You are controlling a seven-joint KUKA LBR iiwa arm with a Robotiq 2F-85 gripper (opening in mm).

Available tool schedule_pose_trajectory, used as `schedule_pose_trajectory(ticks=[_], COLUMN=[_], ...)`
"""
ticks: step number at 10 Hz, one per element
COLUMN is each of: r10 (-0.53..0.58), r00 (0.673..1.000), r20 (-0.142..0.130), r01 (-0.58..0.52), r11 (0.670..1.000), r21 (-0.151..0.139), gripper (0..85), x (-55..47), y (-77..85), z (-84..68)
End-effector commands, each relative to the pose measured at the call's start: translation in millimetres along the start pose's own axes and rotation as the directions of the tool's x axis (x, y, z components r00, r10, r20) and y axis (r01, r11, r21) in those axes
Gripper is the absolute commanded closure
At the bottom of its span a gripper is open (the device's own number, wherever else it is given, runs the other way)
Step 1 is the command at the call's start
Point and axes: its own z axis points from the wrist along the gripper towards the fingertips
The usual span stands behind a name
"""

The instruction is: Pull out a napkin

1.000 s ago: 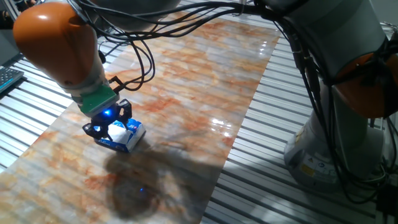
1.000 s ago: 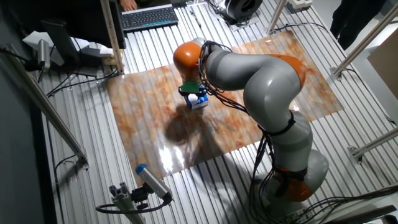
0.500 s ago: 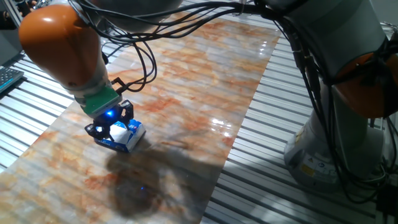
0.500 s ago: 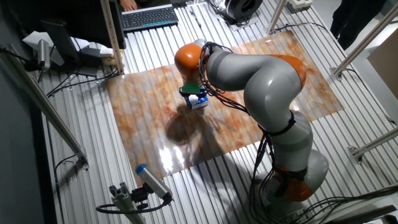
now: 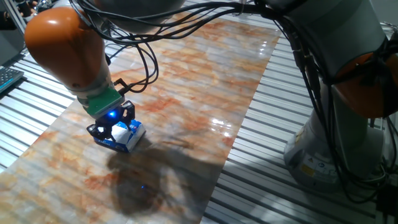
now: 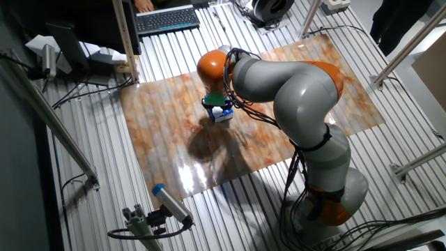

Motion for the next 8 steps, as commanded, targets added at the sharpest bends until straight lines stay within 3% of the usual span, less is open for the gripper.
schedule_pose_trajectory(ticks=[1,8], r10=[-0.002,-0.003], r00=[1.000,1.000], r20=[0.001,0.003], r01=[0.002,0.003], r11=[1.000,1.000], r21=[-0.002,-0.013], gripper=[34.0,34.0], x=[-0.4,-1.6], y=[-0.9,-3.6], z=[1.0,7.3])
